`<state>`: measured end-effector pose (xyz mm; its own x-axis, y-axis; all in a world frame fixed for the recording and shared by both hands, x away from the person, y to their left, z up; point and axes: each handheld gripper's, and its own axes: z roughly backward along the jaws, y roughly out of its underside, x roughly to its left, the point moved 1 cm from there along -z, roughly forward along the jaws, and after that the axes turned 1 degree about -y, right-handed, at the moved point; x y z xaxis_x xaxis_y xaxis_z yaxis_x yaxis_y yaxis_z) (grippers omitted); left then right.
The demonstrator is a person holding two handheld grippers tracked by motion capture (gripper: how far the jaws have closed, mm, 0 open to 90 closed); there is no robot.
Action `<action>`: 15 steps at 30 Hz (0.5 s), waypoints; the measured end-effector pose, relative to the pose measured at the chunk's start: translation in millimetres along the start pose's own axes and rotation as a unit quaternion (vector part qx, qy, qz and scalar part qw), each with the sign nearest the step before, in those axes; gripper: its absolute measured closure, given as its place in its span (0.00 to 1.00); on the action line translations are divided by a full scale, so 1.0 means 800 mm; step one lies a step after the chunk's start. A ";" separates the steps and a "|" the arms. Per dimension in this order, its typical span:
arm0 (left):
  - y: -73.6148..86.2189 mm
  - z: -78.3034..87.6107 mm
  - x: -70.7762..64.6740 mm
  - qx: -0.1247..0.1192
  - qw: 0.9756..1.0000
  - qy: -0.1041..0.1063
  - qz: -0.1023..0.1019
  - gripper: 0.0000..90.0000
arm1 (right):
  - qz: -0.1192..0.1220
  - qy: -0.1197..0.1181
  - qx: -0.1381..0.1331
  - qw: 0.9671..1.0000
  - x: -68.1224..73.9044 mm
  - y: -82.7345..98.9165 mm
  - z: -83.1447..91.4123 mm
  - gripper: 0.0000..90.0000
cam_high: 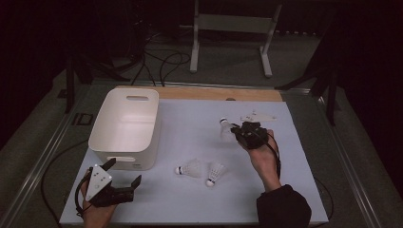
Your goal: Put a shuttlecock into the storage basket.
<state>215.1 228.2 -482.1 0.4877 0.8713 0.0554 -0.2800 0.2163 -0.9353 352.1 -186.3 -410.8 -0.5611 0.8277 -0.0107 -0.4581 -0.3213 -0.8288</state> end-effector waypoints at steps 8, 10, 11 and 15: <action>0.000 0.000 0.000 0.001 1.000 -0.001 -0.001 0.00 | 0.009 -0.004 -0.004 1.000 0.005 -0.007 0.000 0.99; 0.000 0.000 0.000 0.001 1.000 0.000 -0.001 0.00 | 0.009 -0.005 -0.005 1.000 0.007 -0.009 0.000 0.99; 0.000 0.000 0.000 0.001 1.000 -0.001 -0.001 0.00 | 0.011 -0.006 -0.005 1.000 0.007 -0.010 0.000 0.99; 0.000 0.001 0.000 0.001 1.000 -0.002 0.000 0.00 | 0.013 -0.007 -0.009 1.000 0.010 -0.014 0.001 0.99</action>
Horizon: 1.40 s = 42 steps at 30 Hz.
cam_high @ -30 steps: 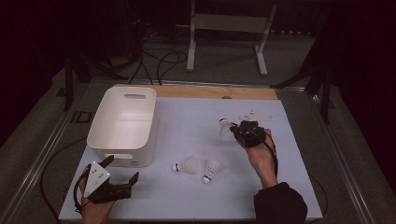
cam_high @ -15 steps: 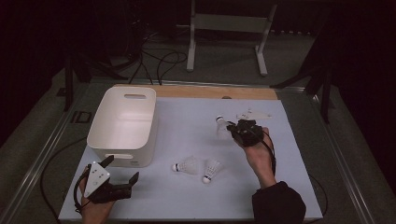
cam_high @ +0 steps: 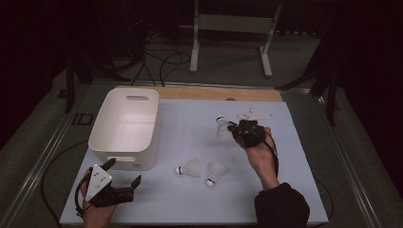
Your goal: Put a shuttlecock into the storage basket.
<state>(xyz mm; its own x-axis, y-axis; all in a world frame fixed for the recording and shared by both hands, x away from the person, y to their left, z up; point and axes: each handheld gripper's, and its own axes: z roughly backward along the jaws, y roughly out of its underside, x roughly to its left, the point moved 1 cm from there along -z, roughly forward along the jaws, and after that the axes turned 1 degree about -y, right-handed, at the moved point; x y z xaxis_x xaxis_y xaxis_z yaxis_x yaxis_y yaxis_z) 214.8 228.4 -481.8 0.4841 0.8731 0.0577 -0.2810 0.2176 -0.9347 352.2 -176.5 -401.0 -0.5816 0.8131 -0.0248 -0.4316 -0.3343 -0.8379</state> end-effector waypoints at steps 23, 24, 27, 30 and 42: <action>0.000 -0.003 -0.001 0.004 1.000 0.000 -0.005 0.00 | -0.014 -0.031 -0.018 0.999 0.010 -0.024 -0.001 0.99; 0.000 -0.004 -0.001 0.005 1.000 0.001 -0.006 0.00 | -0.014 -0.032 -0.017 0.999 0.011 -0.025 -0.001 0.99; 0.000 -0.004 -0.002 0.006 1.000 0.001 -0.007 0.00 | -0.014 -0.037 -0.019 0.999 0.012 -0.027 -0.002 0.99; -0.001 -0.004 -0.002 0.005 1.000 0.002 -0.006 0.00 | -0.020 -0.043 -0.020 0.999 0.011 -0.029 -0.005 0.99; -0.002 -0.006 -0.003 0.008 1.000 0.006 -0.008 0.00 | -0.039 -0.059 -0.031 0.997 0.008 -0.042 -0.010 0.99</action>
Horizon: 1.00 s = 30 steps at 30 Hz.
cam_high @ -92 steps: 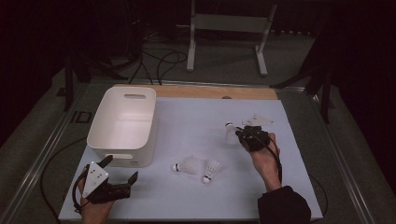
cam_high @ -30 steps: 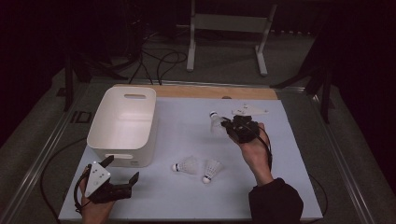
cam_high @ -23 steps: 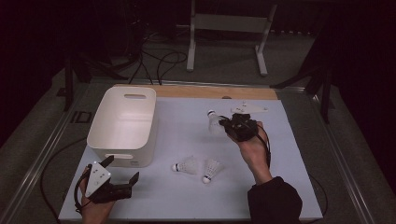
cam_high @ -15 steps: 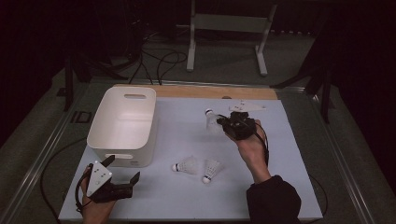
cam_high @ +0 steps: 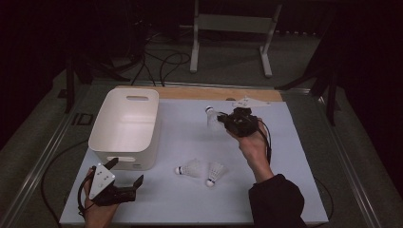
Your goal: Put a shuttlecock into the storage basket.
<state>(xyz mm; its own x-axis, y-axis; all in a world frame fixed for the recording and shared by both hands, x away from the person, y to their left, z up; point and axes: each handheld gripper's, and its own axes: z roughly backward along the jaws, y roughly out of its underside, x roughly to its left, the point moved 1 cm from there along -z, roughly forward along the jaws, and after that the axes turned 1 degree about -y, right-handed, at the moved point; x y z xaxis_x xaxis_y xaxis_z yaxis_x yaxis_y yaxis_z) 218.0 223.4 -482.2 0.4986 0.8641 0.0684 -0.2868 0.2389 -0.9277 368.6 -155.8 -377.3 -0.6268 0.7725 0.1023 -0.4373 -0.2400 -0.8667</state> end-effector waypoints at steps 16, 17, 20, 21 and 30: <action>0.001 0.001 0.001 -0.003 1.000 0.001 0.003 0.00 | 0.029 0.005 0.001 1.000 0.008 -0.024 -0.014 0.99; 0.001 0.001 0.001 -0.003 1.000 0.000 0.003 0.00 | 0.029 0.004 0.000 1.000 0.008 -0.026 -0.015 0.99; 0.001 0.000 0.000 -0.003 1.000 0.001 0.002 0.00 | 0.030 -0.001 -0.001 1.000 0.009 -0.030 -0.018 0.99; 0.001 0.000 0.000 -0.003 1.000 0.001 0.002 0.00 | 0.030 -0.002 0.000 1.000 0.010 -0.032 -0.019 0.99; 0.000 -0.001 0.000 -0.002 1.000 0.002 0.006 0.00 | 0.046 -0.011 -0.002 0.999 0.010 -0.044 -0.028 0.99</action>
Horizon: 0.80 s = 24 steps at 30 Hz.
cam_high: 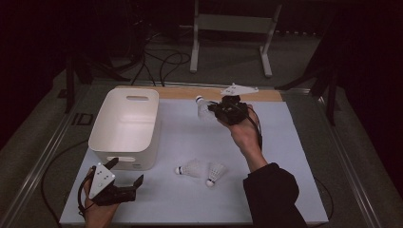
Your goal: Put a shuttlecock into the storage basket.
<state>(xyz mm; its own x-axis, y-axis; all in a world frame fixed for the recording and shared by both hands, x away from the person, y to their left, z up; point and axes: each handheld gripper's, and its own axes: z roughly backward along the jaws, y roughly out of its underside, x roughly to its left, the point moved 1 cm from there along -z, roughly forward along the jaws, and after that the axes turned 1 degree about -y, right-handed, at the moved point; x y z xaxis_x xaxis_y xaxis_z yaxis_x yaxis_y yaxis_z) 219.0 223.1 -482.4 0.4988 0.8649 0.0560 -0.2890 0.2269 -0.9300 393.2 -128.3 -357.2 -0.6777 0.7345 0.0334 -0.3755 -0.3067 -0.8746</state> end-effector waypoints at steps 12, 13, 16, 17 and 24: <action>0.000 0.000 0.000 0.000 1.000 0.002 -0.001 0.00 | 0.032 -0.009 0.000 0.999 0.009 -0.015 -0.011 0.99; 0.000 0.000 0.000 0.000 1.000 0.002 -0.001 0.00 | 0.036 -0.010 0.000 0.999 0.011 -0.017 -0.013 0.99; 0.000 0.000 0.000 -0.001 1.000 0.002 -0.001 0.00 | 0.037 -0.014 -0.001 0.999 0.014 -0.020 -0.017 0.99; 0.000 0.000 0.000 -0.001 1.000 0.002 -0.001 0.00 | 0.040 -0.015 0.000 0.999 0.014 -0.021 -0.018 0.99; 0.000 -0.001 0.000 0.001 1.000 0.003 -0.003 0.00 | 0.047 -0.020 0.002 0.999 0.016 -0.026 -0.027 0.99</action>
<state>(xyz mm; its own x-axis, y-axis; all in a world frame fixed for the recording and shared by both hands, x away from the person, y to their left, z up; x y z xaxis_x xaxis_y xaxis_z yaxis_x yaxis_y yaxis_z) 219.7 222.7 -482.5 0.5056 0.8607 0.0595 -0.2883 0.2336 -0.9286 405.7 -99.7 -349.2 -0.7342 0.6783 -0.0294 -0.3120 -0.3756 -0.8727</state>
